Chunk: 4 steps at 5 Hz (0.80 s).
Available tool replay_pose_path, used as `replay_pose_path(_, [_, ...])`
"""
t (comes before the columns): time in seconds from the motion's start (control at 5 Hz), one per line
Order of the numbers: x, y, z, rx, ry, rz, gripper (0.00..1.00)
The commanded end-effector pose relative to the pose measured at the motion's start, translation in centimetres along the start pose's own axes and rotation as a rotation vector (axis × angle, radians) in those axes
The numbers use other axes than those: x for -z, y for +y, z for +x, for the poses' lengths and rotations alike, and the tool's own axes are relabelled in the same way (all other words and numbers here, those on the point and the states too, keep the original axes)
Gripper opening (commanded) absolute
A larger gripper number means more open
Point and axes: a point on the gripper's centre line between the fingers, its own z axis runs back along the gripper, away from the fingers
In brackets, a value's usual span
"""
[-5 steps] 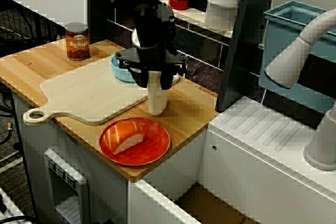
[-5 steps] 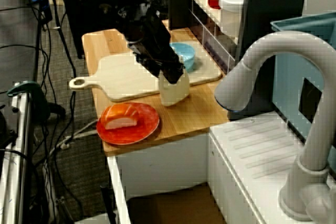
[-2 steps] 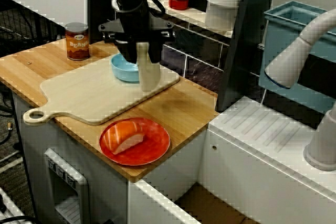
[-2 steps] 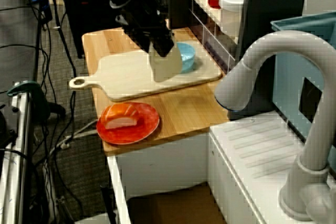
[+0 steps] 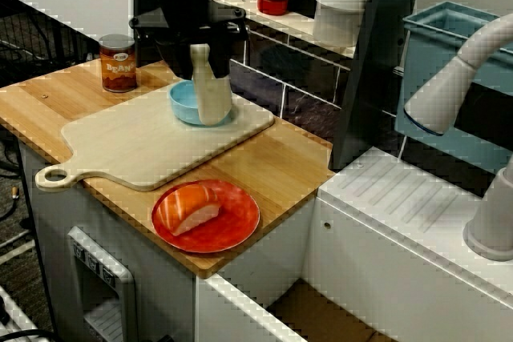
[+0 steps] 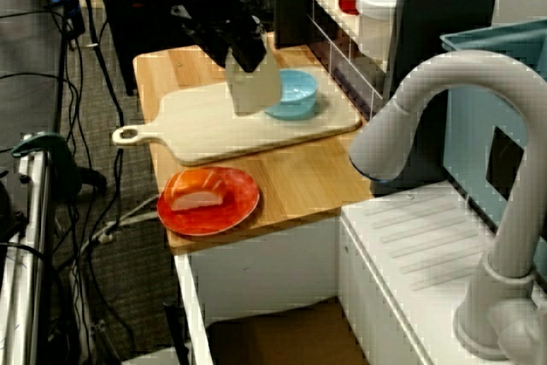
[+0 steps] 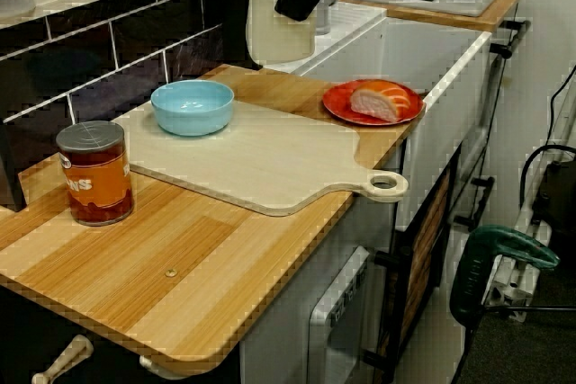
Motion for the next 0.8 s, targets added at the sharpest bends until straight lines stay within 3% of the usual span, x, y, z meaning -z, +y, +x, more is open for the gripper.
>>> replay_pose_path(0.0, [-1.9,1.9,2.1,-0.016,-0.041,-0.014,0.0])
replay_pose_path(0.2, [-2.0,3.1,2.5,0.007,-0.05,-0.012,0.0])
replay_pose_path(0.6, [-2.8,4.2,3.0,0.066,0.001,0.0,0.0])
